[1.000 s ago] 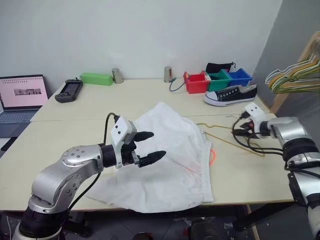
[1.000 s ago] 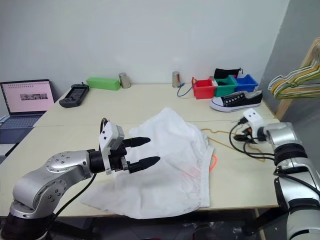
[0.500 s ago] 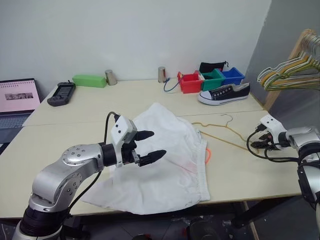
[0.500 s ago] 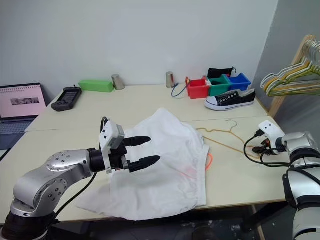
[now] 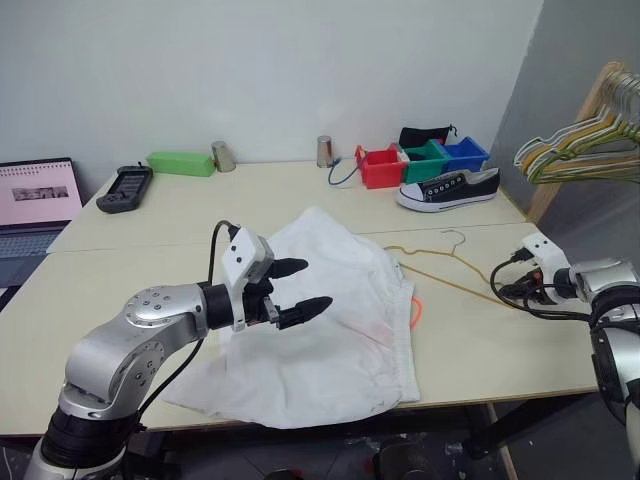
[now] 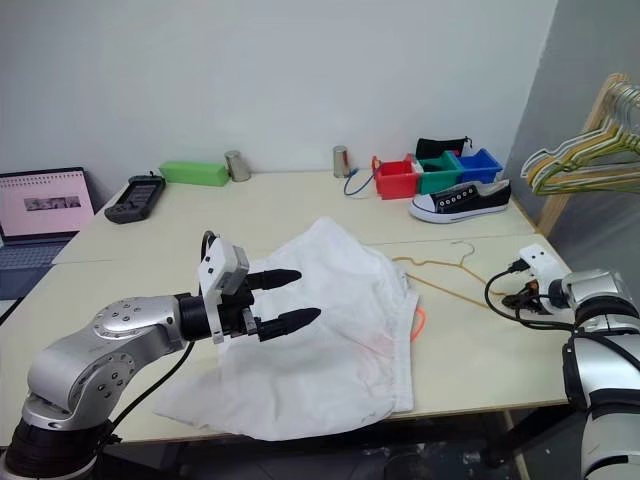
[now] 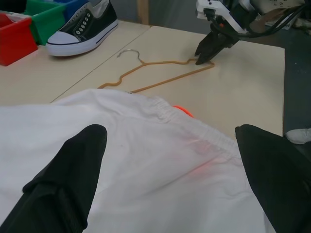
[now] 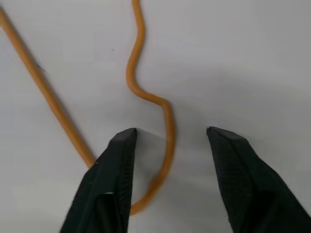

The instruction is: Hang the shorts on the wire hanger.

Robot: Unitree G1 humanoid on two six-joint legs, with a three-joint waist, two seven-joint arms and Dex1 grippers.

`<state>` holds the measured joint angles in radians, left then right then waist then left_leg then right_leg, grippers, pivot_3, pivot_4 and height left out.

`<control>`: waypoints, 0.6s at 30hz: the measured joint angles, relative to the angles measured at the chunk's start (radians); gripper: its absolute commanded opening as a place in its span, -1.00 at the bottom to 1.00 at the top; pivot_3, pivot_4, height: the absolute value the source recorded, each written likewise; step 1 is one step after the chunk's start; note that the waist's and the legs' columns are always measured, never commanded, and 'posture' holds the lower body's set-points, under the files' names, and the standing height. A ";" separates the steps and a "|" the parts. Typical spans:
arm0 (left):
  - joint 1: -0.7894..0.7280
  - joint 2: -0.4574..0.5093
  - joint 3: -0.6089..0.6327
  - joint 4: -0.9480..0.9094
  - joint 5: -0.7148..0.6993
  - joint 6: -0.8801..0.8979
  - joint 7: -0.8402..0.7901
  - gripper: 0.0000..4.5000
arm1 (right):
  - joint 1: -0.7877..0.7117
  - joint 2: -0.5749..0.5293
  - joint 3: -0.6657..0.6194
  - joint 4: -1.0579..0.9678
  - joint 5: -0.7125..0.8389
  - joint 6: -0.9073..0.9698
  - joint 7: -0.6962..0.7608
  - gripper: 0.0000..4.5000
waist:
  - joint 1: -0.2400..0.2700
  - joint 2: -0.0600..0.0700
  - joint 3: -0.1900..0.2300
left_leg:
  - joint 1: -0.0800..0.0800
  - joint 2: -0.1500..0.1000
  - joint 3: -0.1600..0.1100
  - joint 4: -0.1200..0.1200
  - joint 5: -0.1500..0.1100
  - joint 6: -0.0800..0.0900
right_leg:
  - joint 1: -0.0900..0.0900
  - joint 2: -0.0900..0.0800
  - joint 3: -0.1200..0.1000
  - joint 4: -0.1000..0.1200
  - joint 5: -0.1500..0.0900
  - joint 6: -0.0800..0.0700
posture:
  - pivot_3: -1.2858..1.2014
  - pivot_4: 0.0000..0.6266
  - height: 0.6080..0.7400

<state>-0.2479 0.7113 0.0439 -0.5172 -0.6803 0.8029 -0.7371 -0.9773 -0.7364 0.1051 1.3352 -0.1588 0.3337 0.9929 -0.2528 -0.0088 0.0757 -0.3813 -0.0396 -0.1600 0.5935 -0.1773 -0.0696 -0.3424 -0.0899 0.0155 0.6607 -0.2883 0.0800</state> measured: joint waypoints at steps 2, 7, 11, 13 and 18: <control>0.001 0.000 0.000 0.000 0.000 0.000 0.000 1.00 | -0.001 0.000 -0.005 -0.001 0.000 0.011 0.015 -0.56 | 0.000 0.000 0.000 | 0.000 0.000 0.000 0.000 0.000 0.000 | 0.000 0.000 0.000 0.000 0.000 0.000 | -0.11 -0.95 1.00; 0.001 0.000 0.000 0.000 0.001 0.000 0.002 1.00 | -0.001 0.004 -0.011 -0.002 -0.001 0.022 0.020 -0.99 | 0.000 0.000 0.000 | 0.000 0.000 0.000 0.000 0.000 0.000 | 0.000 0.000 0.000 0.000 0.000 0.000 | -0.11 -0.95 1.00; 0.001 0.000 0.000 0.001 0.005 0.000 0.001 1.00 | 0.000 0.007 -0.027 -0.002 0.000 0.025 0.009 -0.99 | 0.000 0.000 0.000 | 0.000 0.000 0.000 0.000 0.000 0.000 | 0.000 0.000 0.000 0.000 0.000 0.000 | -0.12 -0.95 1.00; -0.001 0.000 0.000 0.004 0.010 -0.001 0.001 1.00 | 0.001 0.009 -0.037 -0.002 0.004 0.025 0.001 -0.99 | -0.001 0.000 0.000 | 0.000 0.000 0.000 0.000 0.000 0.000 | 0.000 0.000 0.000 0.000 0.000 0.000 | -0.12 -0.96 1.00; -0.001 -0.004 0.000 0.011 0.019 -0.003 0.002 1.00 | 0.001 0.014 -0.094 0.001 0.036 0.026 -0.096 -0.99 | 0.001 0.000 0.000 | -0.001 0.000 0.000 0.000 0.000 0.000 | 0.000 0.000 0.001 0.000 0.000 0.000 | -0.13 -0.97 1.00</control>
<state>-0.2492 0.7077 0.0436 -0.5065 -0.6613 0.8002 -0.7350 -0.9760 -0.7229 0.0111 1.3361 -0.1229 0.3601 0.8968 -0.2522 -0.0088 0.0756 -0.3818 -0.0401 -0.1598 0.5935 -0.1773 -0.0696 -0.3425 -0.0901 0.0161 0.6603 -0.2883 0.0801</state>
